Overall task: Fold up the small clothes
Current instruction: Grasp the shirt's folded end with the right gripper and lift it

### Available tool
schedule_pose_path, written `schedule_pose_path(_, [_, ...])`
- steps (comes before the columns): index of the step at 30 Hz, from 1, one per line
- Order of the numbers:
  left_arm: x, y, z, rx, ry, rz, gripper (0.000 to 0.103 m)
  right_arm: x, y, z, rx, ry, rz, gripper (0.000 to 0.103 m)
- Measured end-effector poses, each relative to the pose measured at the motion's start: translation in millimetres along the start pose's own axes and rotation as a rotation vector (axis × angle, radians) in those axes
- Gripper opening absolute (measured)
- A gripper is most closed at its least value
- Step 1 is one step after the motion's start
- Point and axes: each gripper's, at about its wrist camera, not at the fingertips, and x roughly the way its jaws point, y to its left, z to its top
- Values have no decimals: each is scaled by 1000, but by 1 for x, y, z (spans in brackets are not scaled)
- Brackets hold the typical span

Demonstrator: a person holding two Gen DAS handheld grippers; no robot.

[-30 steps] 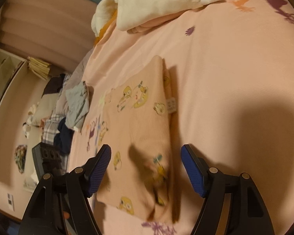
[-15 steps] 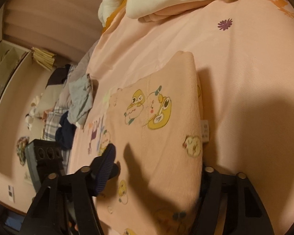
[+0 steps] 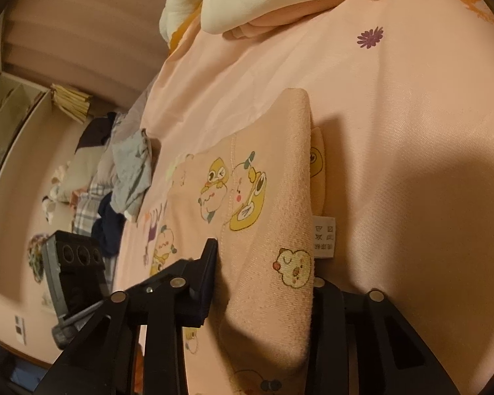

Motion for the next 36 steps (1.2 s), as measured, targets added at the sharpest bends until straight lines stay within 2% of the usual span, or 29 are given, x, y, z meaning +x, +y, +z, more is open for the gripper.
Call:
schedule_pose_path(14, [-4, -12, -2, 66, -20, 65, 29, -1, 37, -6, -177, -64, -157, 25])
schedule_pose_path(21, [-14, -21, -3, 103, -41, 77, 26, -9, 60, -13, -255, -99, -158, 24])
schedule_pose_path(36, [-60, -36, -27, 160, -100, 73, 26, -35, 96, -38, -313, -144, -130, 24])
